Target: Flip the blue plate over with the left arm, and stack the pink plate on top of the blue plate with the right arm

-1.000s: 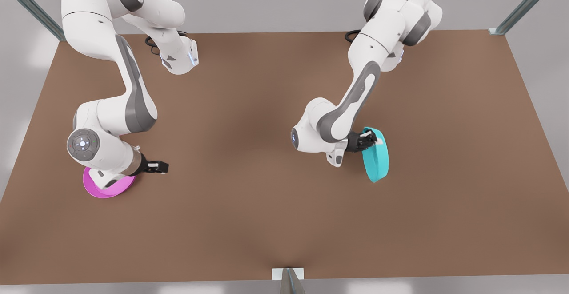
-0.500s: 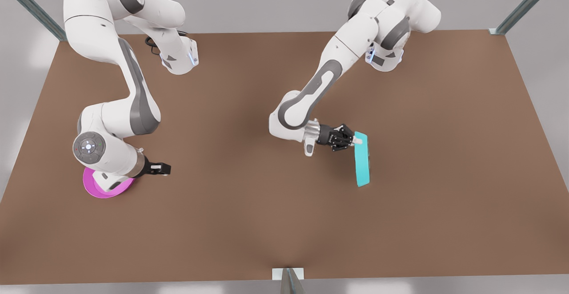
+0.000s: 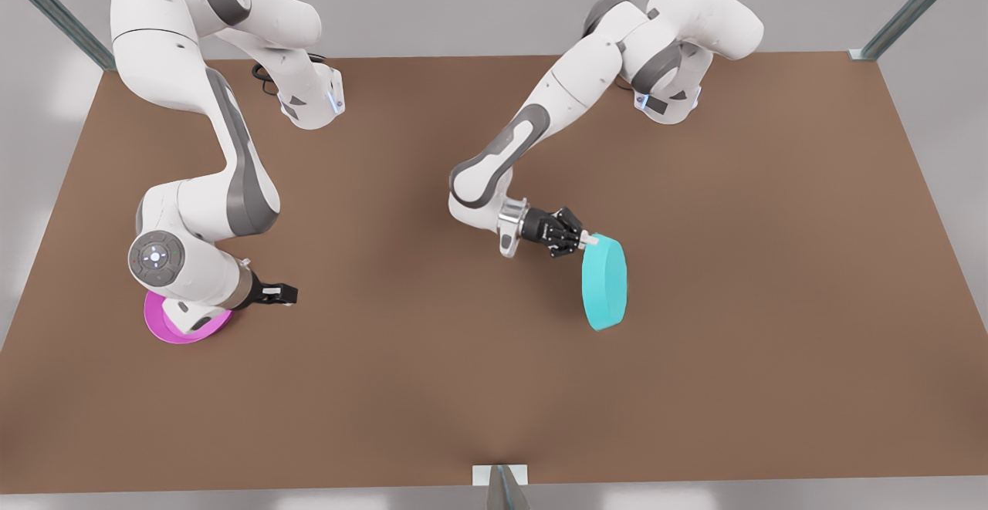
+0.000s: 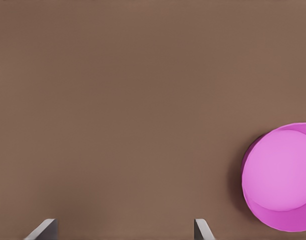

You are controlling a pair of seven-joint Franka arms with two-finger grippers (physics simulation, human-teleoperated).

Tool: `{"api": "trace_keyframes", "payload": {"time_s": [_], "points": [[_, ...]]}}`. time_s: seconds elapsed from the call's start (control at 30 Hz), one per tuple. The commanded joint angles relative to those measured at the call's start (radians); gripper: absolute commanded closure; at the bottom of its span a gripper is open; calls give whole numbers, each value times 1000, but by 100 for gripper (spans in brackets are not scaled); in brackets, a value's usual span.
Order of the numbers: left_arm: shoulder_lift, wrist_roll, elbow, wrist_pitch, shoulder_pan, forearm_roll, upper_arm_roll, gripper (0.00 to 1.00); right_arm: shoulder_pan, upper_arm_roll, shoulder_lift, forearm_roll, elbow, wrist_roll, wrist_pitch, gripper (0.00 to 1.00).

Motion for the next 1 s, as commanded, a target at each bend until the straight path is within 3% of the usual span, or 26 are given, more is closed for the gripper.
{"api": "trace_keyframes", "payload": {"time_s": [0.0,0.5,0.97], "points": [[4,-3,0,0,-3,19,0,79,0,0,0,1,0,0,0,0],[77,-11,3,-90,-134,122,0,79,5,0,9,-1,3,-2,0,0],[119,-14,32,-167,-211,47,-9,78,2,0,14,1,2,0,0,0]]}}
